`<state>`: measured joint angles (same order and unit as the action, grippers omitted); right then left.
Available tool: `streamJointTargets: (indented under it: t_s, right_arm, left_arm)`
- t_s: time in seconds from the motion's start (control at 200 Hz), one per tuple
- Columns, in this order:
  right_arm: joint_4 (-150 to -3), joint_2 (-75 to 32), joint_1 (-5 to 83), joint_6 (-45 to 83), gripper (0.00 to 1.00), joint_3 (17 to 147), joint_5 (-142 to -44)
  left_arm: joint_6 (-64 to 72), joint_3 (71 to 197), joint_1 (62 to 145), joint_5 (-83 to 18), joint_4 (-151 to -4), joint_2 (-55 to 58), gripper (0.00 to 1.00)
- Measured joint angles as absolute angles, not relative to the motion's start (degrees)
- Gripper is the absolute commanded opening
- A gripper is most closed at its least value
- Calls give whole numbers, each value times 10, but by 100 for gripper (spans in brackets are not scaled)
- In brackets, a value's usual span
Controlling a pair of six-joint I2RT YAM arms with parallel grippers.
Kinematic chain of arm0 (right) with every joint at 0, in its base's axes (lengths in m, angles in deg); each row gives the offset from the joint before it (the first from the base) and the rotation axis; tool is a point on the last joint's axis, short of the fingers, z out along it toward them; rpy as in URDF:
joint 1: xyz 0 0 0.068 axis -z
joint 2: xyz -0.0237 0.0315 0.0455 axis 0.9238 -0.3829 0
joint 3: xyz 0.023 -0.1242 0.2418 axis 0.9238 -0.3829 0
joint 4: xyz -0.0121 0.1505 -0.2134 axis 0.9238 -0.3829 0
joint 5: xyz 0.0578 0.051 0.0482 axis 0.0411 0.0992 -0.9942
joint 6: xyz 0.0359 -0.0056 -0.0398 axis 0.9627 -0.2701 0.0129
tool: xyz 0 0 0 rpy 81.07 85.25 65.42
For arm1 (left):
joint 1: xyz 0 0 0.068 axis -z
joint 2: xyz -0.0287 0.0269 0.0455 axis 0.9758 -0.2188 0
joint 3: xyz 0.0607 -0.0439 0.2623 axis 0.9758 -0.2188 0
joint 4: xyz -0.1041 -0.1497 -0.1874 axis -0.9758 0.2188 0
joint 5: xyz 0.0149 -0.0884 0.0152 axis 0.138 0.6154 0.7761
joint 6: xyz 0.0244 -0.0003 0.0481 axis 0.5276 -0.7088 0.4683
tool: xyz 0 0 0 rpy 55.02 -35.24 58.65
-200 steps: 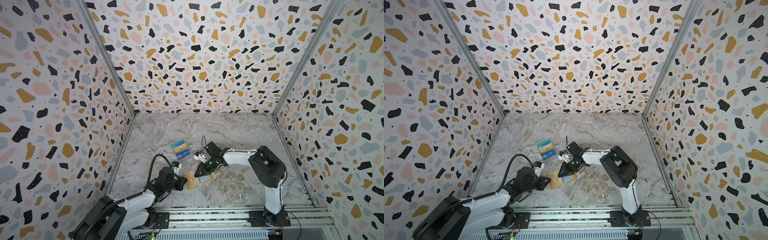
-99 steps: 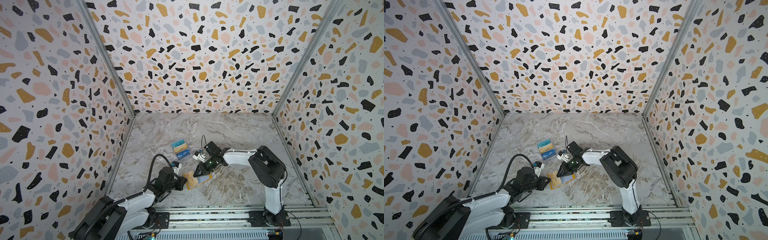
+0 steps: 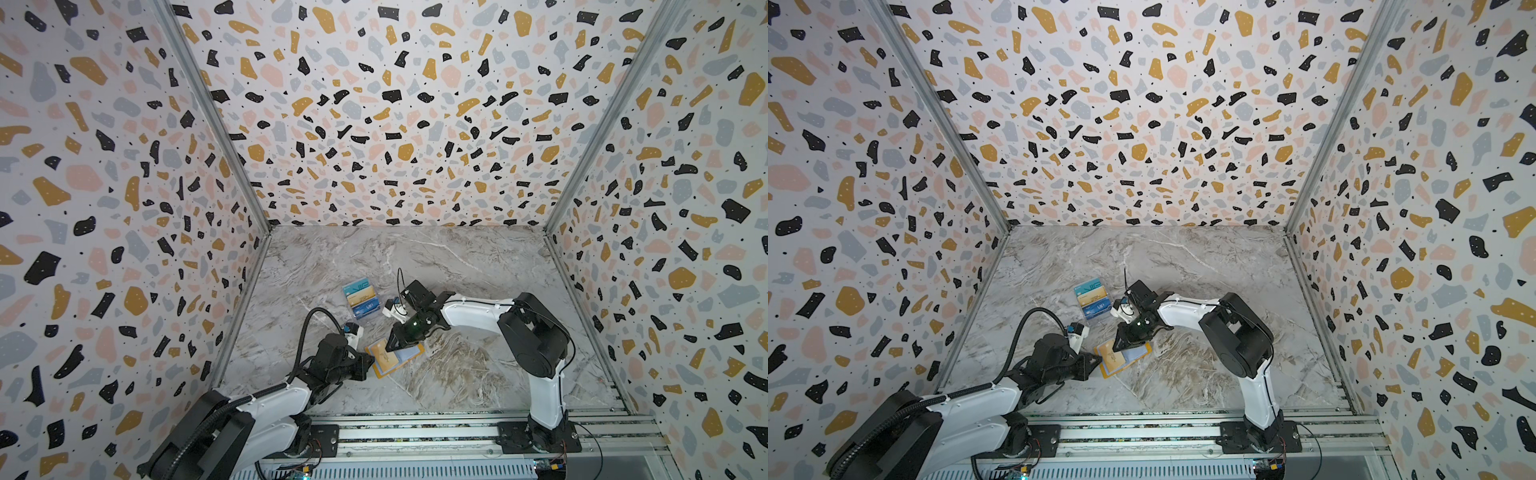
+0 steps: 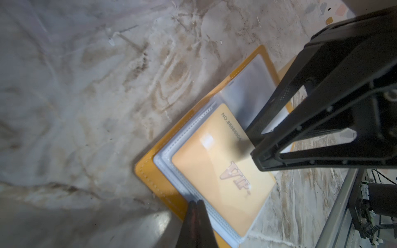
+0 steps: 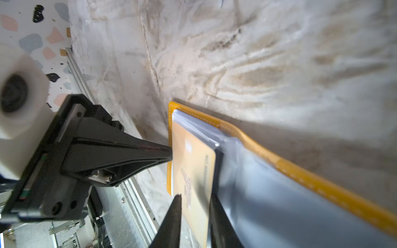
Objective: Take the credit cards out of the card holder
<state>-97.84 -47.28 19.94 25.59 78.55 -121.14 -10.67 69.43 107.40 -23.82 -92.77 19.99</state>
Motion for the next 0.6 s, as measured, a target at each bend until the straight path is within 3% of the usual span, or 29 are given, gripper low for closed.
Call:
streamJointTargets:
  t_s: [0.205, 0.395, 0.601]
  right_arm:
    - [-1007, -473, 199, 241, 25, 797, -1193]
    - [-986, -473, 199, 245, 25, 791, -1233]
    - [-986, -473, 199, 251, 35, 789, -1216]
  left_arm:
    - [-107, 694, 1074, -239, -929, 199, 0]
    - [-107, 695, 1074, -239, -934, 195, 0]
    - [-107, 695, 1074, -239, -934, 195, 0]
